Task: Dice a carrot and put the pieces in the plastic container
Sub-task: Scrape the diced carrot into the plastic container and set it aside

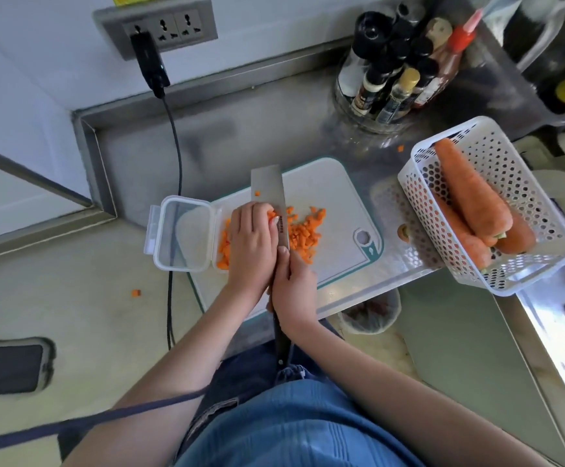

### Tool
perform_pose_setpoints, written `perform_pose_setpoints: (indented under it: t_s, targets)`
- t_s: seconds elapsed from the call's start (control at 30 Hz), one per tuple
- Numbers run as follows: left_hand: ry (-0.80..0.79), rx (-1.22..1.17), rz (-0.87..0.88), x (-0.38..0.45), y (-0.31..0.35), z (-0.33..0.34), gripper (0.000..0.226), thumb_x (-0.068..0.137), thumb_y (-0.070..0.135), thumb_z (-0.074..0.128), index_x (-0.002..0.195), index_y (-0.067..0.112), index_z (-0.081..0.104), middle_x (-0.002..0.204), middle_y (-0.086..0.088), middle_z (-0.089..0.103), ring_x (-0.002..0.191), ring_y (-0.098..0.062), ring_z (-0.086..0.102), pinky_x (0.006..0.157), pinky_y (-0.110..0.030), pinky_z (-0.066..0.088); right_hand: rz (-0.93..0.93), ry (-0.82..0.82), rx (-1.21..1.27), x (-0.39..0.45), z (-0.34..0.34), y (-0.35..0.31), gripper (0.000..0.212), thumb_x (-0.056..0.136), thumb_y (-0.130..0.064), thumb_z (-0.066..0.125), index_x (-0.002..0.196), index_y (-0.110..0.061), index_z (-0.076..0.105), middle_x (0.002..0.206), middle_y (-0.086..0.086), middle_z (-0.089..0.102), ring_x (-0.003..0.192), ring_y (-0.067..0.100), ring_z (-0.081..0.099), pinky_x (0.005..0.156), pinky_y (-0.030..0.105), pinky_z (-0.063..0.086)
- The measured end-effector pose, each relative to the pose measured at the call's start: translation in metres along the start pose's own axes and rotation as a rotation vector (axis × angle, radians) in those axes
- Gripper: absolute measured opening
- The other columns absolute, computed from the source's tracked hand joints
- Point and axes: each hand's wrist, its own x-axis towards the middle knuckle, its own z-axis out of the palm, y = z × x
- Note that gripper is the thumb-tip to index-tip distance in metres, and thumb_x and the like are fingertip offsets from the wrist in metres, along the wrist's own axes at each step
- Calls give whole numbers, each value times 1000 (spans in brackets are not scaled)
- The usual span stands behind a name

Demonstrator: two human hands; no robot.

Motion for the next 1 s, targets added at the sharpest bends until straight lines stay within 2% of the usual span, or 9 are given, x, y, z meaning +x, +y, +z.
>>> perform_pose_setpoints:
  t_s: [0.1, 0.33, 0.67, 0.73, 0.8, 0.9, 1.0]
  targets:
    - [-26, 25, -49, -5, -16, -1, 13, 94, 13, 42, 92, 4, 52, 95, -13, 54, 87, -24, 43, 80, -33, 36, 31, -61, -20, 2, 9, 3, 37, 104, -36, 29, 76, -18, 47, 60, 12, 53, 35, 18, 48, 37, 30, 42]
    - [-20, 61, -137, -18, -24, 5, 13, 92, 11, 41, 86, 5, 51, 89, -13, 53, 82, -24, 44, 73, -31, 35, 118, -81, -21, 3, 5, 11, 38, 103, -35, 30, 72, -20, 46, 57, 9, 53, 33, 17, 44, 34, 23, 36]
    - [11, 113, -132, -12, -38, 1, 6, 90, 5, 46, 86, 4, 51, 93, -15, 53, 88, -26, 45, 78, -34, 39, 124, -101, -43, 9, -3, 11, 40, 103, -37, 31, 78, -11, 48, 58, 10, 50, 39, 18, 42, 35, 24, 38]
    - [-14, 113, -132, -11, -42, -1, 12, 91, 7, 43, 94, 2, 53, 102, -16, 54, 98, -29, 47, 86, -37, 42, 119, -98, -46, 11, -6, 12, 39, 103, -38, 31, 81, -12, 50, 58, 9, 49, 39, 17, 41, 35, 24, 39]
    - [-41, 108, -115, -8, -41, -3, 26, 94, 10, 38, 111, -1, 53, 117, -17, 55, 112, -29, 47, 98, -39, 40, 121, -95, -52, 13, -7, 13, 38, 103, -38, 31, 78, -16, 49, 59, 9, 49, 39, 17, 42, 37, 25, 40]
    - [-158, 105, 36, -5, -36, -5, 42, 100, 18, 30, 134, -1, 45, 138, -15, 47, 132, -27, 37, 111, -43, 28, 103, -99, -83, 16, -7, 12, 37, 103, -38, 31, 74, -20, 47, 61, 10, 52, 39, 18, 44, 38, 28, 41]
    - [-326, 170, 124, -7, -36, -6, 53, 102, 31, 13, 143, 5, 34, 148, -9, 36, 140, -19, 24, 116, -41, 17, 63, -126, -118, 18, -7, 10, 39, 102, -38, 32, 76, -15, 48, 61, 12, 54, 41, 20, 46, 38, 31, 44]
